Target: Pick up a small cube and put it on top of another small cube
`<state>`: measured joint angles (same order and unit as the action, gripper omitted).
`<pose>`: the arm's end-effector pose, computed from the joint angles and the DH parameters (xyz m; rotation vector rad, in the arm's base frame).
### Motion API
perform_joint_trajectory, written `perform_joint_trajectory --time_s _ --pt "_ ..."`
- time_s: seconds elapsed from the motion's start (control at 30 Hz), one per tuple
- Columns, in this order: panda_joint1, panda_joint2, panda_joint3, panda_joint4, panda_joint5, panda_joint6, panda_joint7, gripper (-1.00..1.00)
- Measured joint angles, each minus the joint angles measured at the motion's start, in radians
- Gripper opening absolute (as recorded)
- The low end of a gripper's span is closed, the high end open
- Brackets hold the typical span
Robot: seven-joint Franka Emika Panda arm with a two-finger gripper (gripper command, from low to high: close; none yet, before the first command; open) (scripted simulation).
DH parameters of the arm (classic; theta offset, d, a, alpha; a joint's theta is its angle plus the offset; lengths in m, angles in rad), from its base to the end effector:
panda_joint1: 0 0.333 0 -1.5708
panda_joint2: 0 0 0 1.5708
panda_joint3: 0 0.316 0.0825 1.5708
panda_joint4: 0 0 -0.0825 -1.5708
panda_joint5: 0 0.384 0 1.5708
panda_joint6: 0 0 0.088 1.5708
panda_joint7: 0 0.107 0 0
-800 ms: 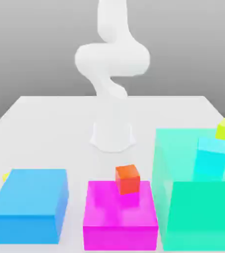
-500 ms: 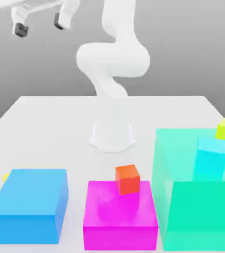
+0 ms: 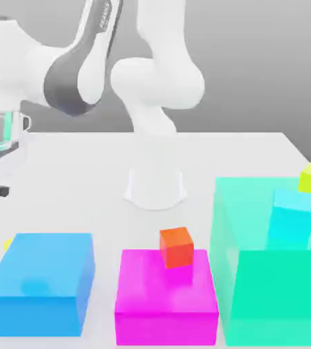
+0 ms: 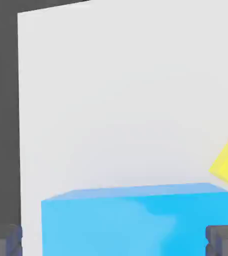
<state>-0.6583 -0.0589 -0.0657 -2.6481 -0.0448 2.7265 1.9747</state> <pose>0.3289 -0.2882 0.2757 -0.7333 2.9805 -0.1863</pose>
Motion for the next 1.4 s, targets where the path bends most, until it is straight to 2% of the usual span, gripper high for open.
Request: perform_joint_trajectory --time_s 0.17,0.37,0.4,0.63,0.83,0.9,1.1,1.4 --pt "-0.073 0.14 -0.036 -0.061 0.066 0.083 0.158 0.0" --pt "-0.115 0.351 0.013 -0.036 0.137 0.249 0.138 0.0" --pt "-0.119 0.376 0.019 -0.031 0.145 0.269 0.133 -1.0" --pt "-0.121 0.377 0.02 -0.031 0.144 0.272 0.133 -1.0" --pt "-0.099 0.185 -0.016 -0.066 0.081 0.117 0.179 -1.0" --pt "-0.108 0.143 -0.03 -0.023 0.032 0.091 0.166 -1.0" --pt "0.083 -0.057 0.103 -0.031 0.053 -0.081 0.328 -1.0" --pt "0.381 -0.354 0.368 -0.086 0.202 -0.344 0.572 -1.0"
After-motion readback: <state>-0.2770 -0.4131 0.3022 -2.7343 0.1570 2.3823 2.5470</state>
